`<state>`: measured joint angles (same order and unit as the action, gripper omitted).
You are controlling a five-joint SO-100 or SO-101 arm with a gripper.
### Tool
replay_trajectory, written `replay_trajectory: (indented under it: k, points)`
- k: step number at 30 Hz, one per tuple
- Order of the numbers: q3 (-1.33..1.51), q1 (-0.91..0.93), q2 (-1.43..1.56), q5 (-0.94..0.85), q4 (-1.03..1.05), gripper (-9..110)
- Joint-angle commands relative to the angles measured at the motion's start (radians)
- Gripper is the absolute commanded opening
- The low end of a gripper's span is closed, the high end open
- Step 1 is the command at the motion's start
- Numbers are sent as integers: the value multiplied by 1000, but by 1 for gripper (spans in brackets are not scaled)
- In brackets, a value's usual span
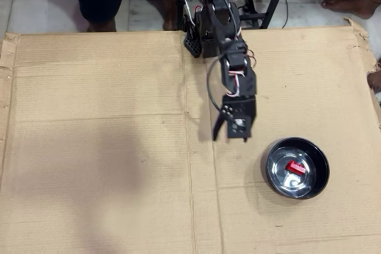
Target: Grasp a lego block and put it in the bin.
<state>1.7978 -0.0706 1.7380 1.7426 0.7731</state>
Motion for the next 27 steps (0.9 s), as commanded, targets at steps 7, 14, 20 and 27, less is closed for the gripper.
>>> replay_trajectory:
  k: [7, 14, 20, 27]
  points:
    - [555, 67, 407, -25, -288, 33]
    - [940, 34, 667, -28, -583, 33]
    - [1137, -9, 905, -28, -594, 33]
    - [1431, -3, 1221, -28, -595, 33]
